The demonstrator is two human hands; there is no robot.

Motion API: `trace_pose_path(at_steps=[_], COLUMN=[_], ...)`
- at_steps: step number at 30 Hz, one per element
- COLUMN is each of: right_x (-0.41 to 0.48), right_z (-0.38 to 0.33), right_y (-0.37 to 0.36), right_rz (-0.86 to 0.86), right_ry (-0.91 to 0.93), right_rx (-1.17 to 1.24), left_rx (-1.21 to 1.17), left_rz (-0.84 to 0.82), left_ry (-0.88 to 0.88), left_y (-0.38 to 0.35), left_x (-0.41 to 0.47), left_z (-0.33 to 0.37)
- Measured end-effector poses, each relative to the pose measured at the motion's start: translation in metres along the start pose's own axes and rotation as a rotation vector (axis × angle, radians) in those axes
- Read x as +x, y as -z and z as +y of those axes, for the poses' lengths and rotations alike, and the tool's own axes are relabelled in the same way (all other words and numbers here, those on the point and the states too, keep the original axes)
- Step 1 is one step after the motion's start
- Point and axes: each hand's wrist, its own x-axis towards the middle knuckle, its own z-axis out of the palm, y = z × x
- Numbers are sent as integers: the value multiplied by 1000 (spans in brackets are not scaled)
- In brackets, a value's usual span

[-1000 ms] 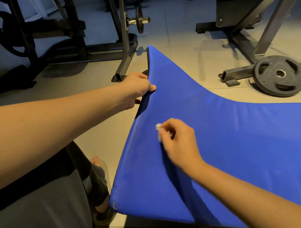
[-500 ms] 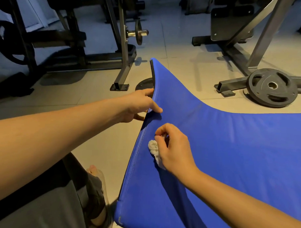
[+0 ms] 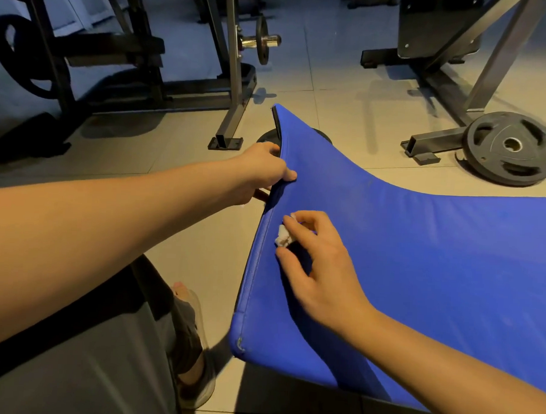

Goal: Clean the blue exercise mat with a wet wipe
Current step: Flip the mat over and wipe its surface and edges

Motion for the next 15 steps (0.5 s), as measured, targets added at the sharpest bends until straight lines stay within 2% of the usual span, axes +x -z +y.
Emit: trace_pose_path(at_steps=[5, 10, 13, 15], right_x=[-8, -43, -13, 10], right_z=[-4, -34, -16, 2], right_y=[9, -1, 11, 19], right_rz=[4, -301, -207, -4], right_ry=[183, 530, 388, 252], right_rx=[-166, -235, -246, -223], left_rx=[-20, -68, -51, -43], left_rz=[30, 58, 46, 46], left_ry=[-15, 3, 5, 4], left_y=[-2, 5, 1, -2], left_x=[1, 0, -3, -3], left_z=[4, 13, 12, 11])
